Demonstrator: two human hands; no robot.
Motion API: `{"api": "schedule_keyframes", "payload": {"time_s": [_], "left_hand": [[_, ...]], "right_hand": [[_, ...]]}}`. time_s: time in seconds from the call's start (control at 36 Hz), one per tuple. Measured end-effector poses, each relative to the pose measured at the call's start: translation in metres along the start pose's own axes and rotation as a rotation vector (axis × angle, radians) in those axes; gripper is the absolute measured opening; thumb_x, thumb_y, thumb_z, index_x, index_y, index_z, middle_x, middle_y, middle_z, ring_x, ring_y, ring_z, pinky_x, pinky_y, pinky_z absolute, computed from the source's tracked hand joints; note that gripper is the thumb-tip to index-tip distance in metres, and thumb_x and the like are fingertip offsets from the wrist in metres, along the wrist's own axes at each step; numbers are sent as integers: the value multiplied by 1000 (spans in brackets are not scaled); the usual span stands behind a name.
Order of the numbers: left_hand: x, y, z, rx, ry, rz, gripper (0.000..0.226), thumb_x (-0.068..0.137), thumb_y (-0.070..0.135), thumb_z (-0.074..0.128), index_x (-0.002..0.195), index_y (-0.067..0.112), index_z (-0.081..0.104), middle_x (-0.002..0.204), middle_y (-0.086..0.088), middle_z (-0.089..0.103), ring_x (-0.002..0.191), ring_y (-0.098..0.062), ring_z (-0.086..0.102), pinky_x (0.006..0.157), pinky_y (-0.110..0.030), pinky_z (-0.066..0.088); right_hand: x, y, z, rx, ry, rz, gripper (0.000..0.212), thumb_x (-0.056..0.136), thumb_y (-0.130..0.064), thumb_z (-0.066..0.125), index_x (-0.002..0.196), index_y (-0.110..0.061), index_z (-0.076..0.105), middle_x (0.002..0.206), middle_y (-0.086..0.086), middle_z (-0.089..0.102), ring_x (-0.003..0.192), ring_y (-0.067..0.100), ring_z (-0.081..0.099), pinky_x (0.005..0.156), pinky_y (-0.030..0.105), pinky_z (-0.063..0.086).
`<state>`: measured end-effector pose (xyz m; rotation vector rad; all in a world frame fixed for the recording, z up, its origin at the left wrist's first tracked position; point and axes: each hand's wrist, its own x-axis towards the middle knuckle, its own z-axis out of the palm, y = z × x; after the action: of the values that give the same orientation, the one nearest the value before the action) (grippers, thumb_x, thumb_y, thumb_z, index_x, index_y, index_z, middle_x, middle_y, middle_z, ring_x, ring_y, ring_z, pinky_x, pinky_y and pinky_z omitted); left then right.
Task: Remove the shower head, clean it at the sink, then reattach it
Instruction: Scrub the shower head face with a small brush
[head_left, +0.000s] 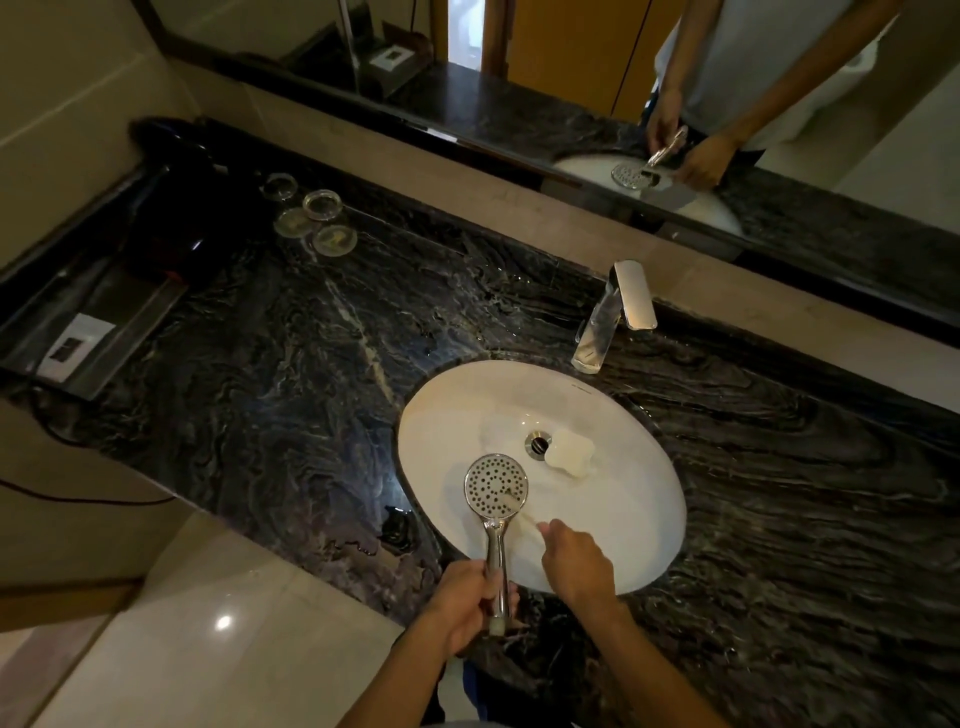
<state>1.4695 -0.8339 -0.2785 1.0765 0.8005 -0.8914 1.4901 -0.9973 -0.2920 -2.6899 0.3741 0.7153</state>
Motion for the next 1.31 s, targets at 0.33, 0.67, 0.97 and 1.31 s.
{"api": "schedule_keyframes", "payload": {"time_s": [0.33, 0.67, 0.97, 1.31], "left_hand": [[-4, 0, 2, 24, -26, 16, 15, 98, -9, 43, 96, -9, 58, 73, -19, 60, 61, -27, 60, 61, -39, 51], [0, -3, -1, -14, -24, 8, 16, 96, -11, 45, 100, -13, 60, 77, -22, 64, 67, -30, 63, 69, -42, 55], [-3, -3, -2, 22, -35, 16, 20, 96, -12, 40, 91, -10, 60, 73, -19, 62, 64, -28, 61, 67, -41, 53], [-2, -5, -3, -9, -27, 27, 17, 95, -12, 44, 92, -11, 60, 71, -20, 65, 63, -29, 63, 68, -43, 55]], "right_hand": [[33, -6, -34, -27, 67, 9, 34, 105, -35, 34, 118, -17, 60, 109, 11, 71, 99, 31, 67, 78, 37, 49], [-9, -2, 8, 97, -33, 47, 44, 106, -43, 27, 113, -14, 60, 106, 12, 72, 97, 28, 67, 75, 34, 47], [31, -4, -29, 72, 62, 63, 40, 106, -40, 30, 118, -17, 60, 112, 13, 70, 103, 33, 66, 83, 40, 50], [-8, -2, 9, 131, -43, 31, 44, 106, -44, 28, 113, -16, 61, 109, 11, 72, 100, 29, 66, 80, 36, 49]]}}
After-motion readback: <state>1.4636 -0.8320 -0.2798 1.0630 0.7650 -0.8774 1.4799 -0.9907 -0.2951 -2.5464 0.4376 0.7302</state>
